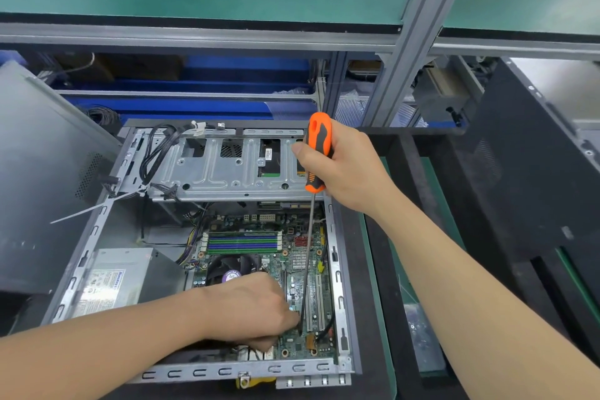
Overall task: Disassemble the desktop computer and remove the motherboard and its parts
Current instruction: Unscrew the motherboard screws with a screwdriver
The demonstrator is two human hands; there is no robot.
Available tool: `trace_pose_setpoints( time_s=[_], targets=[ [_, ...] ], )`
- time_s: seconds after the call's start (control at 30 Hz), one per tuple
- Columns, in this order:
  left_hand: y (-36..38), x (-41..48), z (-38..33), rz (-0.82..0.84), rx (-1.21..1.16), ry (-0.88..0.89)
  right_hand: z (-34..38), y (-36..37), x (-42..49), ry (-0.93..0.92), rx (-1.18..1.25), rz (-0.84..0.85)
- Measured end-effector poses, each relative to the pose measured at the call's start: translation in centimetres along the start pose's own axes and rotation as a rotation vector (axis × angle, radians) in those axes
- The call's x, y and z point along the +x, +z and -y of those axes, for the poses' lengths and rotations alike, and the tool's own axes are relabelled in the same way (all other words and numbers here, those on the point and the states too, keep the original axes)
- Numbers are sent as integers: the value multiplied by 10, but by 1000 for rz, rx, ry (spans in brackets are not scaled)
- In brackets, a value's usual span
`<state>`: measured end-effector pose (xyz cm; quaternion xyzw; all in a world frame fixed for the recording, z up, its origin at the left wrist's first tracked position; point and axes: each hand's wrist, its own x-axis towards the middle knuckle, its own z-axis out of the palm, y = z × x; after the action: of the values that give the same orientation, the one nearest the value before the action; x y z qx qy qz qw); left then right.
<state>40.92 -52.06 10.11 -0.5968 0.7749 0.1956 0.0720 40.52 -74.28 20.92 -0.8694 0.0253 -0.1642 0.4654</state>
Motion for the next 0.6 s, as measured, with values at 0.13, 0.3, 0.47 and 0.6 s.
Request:
trace_pose_setpoints(
  time_s=[0.13,0.3,0.47,0.6],
  targets=[
    [0,-1,-1,0,34,4,2,3,0,1,19,5],
    [0,0,0,-21,28,-1,3,4,0,-4,15,11],
    [-1,-2,0,2,32,9,7,4,-1,-6,13,16],
    [1,0,-1,-23,21,-4,8,-1,-2,-6,-12,7]
  ],
)
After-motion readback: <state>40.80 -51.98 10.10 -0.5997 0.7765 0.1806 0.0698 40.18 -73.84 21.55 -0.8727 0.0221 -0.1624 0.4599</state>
